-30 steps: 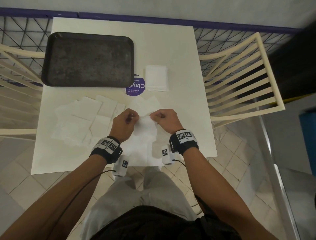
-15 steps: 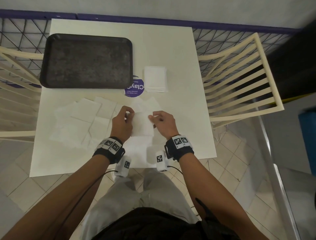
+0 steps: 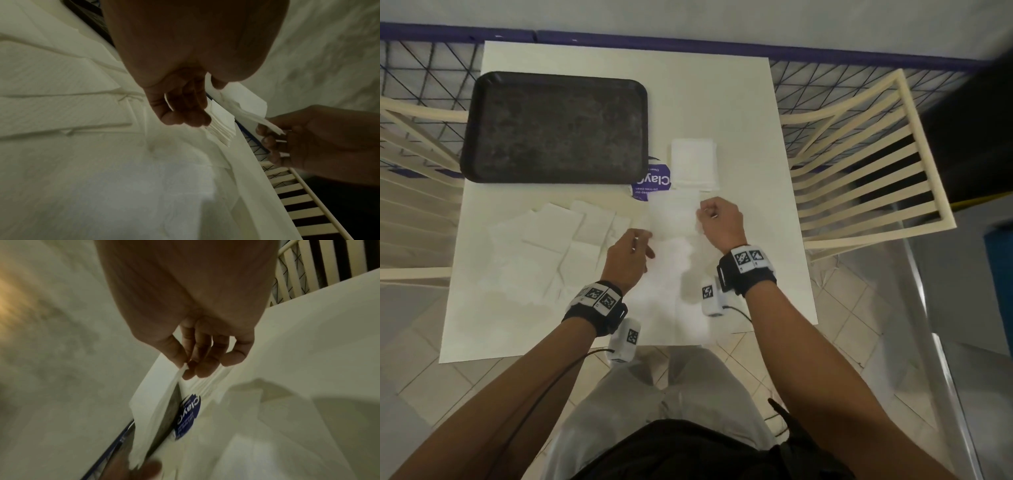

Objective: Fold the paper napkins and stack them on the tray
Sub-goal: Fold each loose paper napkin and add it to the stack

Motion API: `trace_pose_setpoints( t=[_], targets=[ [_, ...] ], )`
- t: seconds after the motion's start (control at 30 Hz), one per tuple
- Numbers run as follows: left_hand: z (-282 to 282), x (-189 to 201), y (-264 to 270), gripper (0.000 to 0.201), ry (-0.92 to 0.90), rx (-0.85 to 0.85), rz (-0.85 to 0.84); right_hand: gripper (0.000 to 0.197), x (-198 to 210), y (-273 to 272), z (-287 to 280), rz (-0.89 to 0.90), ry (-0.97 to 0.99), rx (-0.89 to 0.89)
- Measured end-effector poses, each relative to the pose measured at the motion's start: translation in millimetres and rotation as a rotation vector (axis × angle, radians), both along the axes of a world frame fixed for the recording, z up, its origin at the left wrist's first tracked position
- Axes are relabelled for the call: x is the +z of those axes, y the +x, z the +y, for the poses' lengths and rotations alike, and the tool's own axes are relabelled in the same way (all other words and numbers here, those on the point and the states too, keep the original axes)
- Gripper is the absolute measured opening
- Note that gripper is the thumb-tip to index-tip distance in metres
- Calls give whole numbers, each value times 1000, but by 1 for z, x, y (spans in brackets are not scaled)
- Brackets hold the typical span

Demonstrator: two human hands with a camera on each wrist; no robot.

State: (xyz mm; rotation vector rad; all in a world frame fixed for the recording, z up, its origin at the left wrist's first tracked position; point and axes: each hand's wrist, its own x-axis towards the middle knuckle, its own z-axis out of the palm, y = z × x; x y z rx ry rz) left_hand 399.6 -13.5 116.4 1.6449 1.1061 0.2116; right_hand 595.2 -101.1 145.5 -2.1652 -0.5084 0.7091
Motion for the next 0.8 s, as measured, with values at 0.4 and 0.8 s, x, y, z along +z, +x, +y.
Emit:
trace_pose_setpoints(
  t=[0.4,0.8],
  targets=[
    [12,-18,-19,18,-57,-108,151,18,-8,92,81,-71,-69,-154],
    [16,-22,-16,19,-82,-55,190,22,-32,105,96,-58,-185,-193]
  ],
)
